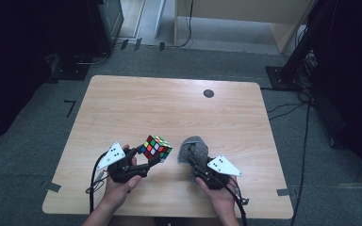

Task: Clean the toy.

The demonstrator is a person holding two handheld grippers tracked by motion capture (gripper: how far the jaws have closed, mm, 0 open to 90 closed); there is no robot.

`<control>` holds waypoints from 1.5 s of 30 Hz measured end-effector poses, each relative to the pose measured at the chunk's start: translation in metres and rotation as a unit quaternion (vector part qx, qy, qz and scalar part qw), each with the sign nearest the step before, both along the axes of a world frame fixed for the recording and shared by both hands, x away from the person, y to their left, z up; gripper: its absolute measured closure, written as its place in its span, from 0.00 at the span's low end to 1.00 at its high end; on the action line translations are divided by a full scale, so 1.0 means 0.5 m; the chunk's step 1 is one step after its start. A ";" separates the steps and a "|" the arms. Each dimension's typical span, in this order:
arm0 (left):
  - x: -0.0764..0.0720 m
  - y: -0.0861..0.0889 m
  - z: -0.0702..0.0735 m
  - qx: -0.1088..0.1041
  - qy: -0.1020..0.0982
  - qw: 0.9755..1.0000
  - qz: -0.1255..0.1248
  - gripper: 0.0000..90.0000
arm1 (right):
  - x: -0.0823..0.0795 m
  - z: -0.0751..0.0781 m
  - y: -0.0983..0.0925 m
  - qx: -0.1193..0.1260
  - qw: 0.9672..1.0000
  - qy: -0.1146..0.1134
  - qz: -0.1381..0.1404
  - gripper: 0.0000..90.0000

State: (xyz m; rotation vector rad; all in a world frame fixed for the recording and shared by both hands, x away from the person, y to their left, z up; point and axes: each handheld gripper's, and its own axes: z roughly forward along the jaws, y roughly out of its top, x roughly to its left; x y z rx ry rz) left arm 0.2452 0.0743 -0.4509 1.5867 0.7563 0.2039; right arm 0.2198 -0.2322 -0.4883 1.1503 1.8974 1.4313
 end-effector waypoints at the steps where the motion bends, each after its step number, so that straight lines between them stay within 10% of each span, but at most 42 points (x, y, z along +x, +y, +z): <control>1: 0.000 0.001 0.000 0.000 0.000 1.000 0.001 0.38 | 0.003 -0.002 -0.003 -0.012 1.000 0.004 -0.005 0.57; 7: 0.005 0.005 -0.001 0.001 0.005 1.000 0.004 0.38 | 0.007 0.004 -0.007 -0.059 0.998 -0.008 -0.020 0.32; 14: 0.009 0.012 0.000 0.000 0.010 1.000 0.010 0.38 | -0.003 0.028 -0.003 -0.083 0.996 -0.029 -0.031 0.25; 20: 0.009 0.011 0.001 0.001 0.009 1.000 0.010 0.38 | -0.002 0.013 0.012 -0.113 0.993 -0.024 0.038 0.52; 24: 0.007 0.010 0.001 0.003 0.009 1.000 0.009 0.38 | 0.017 -0.013 -0.008 -0.117 0.991 0.054 0.024 0.78; 28: 0.010 0.011 0.000 0.003 0.010 1.000 0.009 0.38 | 0.023 -0.018 -0.032 -0.135 0.989 0.054 -0.006 0.63; 31: 0.010 0.011 0.000 0.001 0.014 1.000 0.009 0.38 | 0.019 -0.005 -0.037 -0.131 0.991 0.023 -0.014 0.41; 37: 0.014 0.013 0.004 -0.016 0.033 0.999 0.007 0.38 | -0.003 0.034 -0.026 -0.074 0.995 -0.065 0.025 0.29; 45: 0.001 -0.013 0.015 -0.018 0.038 0.999 -0.024 0.38 | -0.032 0.040 0.037 -0.063 0.980 -0.154 0.109 0.26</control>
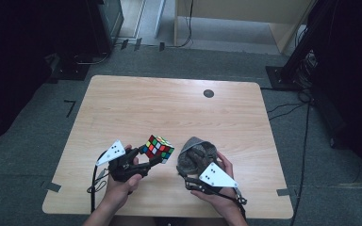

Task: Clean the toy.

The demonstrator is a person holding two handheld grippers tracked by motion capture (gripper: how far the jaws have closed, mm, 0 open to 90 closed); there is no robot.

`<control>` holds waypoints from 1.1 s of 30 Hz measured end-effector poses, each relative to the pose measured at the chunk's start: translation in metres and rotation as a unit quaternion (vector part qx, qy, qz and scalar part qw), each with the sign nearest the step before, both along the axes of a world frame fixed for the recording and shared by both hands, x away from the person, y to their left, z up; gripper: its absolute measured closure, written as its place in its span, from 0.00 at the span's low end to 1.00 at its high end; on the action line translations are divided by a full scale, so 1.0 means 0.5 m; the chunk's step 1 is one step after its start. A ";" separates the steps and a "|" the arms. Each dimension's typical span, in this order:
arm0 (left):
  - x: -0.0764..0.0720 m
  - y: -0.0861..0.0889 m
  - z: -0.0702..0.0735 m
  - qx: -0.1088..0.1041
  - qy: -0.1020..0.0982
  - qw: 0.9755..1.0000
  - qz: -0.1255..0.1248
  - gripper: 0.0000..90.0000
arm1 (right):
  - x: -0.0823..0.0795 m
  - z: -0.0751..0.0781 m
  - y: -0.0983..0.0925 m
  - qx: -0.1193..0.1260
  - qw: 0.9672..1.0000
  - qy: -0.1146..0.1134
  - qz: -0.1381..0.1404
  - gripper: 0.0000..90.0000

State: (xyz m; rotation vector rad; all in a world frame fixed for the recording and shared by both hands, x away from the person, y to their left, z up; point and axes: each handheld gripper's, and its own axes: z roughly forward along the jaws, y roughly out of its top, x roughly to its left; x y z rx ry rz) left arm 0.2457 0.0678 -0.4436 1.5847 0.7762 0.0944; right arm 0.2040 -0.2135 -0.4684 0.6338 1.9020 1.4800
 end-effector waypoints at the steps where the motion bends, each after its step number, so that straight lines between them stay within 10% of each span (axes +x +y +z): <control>1: -0.002 -0.005 0.001 0.002 0.002 1.000 -0.004 0.38 | -0.003 -0.002 0.007 -0.004 1.000 -0.006 0.007 0.27; 15: -0.011 -0.053 -0.006 0.021 0.041 0.997 -0.060 0.38 | -0.011 -0.019 0.051 -0.025 0.997 -0.066 0.015 0.30; 19: 0.001 -0.055 -0.013 0.023 0.079 0.994 -0.066 0.38 | -0.017 -0.022 0.057 -0.053 0.995 -0.086 0.011 0.38; 24: 0.009 -0.052 -0.016 0.014 0.090 0.992 -0.084 0.31 | -0.013 -0.023 0.055 -0.051 0.997 -0.062 0.011 0.38; 33: 0.021 -0.020 -0.017 0.046 0.038 0.997 -0.055 0.18 | 0.011 -0.017 0.007 -0.034 0.999 -0.005 -0.028 0.38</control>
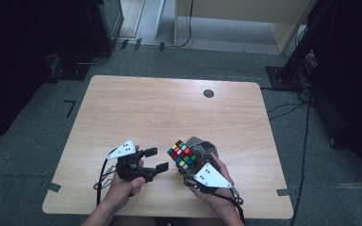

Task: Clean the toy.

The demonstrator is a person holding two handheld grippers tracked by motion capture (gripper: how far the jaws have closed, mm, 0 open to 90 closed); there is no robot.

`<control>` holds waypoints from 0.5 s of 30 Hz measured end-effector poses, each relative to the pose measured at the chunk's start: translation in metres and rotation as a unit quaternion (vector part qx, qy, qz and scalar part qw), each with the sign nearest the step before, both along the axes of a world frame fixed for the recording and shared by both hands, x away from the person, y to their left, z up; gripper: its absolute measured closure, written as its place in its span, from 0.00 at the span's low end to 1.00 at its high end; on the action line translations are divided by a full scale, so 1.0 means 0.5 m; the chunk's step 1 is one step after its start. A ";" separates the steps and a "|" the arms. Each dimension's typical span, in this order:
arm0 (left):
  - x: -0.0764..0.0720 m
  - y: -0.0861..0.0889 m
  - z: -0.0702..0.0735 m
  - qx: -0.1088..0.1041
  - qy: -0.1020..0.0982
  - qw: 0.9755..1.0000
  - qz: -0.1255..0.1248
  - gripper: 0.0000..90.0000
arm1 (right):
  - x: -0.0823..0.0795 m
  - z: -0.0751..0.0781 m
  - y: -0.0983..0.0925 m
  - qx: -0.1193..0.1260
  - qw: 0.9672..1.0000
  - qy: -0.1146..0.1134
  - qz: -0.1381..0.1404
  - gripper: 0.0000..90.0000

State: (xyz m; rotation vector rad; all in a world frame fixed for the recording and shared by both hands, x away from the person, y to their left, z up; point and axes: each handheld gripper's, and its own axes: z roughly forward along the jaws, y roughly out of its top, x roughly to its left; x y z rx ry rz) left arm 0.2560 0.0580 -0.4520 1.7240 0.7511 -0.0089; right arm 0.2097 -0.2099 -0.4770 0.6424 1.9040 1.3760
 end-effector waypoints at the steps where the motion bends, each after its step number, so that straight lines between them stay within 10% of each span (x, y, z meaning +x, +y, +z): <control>1: 0.000 0.001 -0.004 0.016 -0.013 1.000 0.004 0.18 | 0.003 0.003 -0.007 0.005 1.000 0.005 -0.005 0.38; 6: -0.010 -0.013 -0.024 0.084 -0.078 0.993 0.015 0.18 | 0.007 0.023 -0.027 0.048 0.997 0.055 -0.019 0.38; 10: -0.031 -0.039 -0.033 0.148 -0.147 0.978 0.017 0.17 | 0.002 0.041 -0.021 0.075 0.992 0.101 -0.011 0.38; 15: -0.055 -0.062 -0.038 0.178 -0.202 0.963 0.011 0.17 | -0.007 0.055 0.002 0.101 0.984 0.149 0.006 0.38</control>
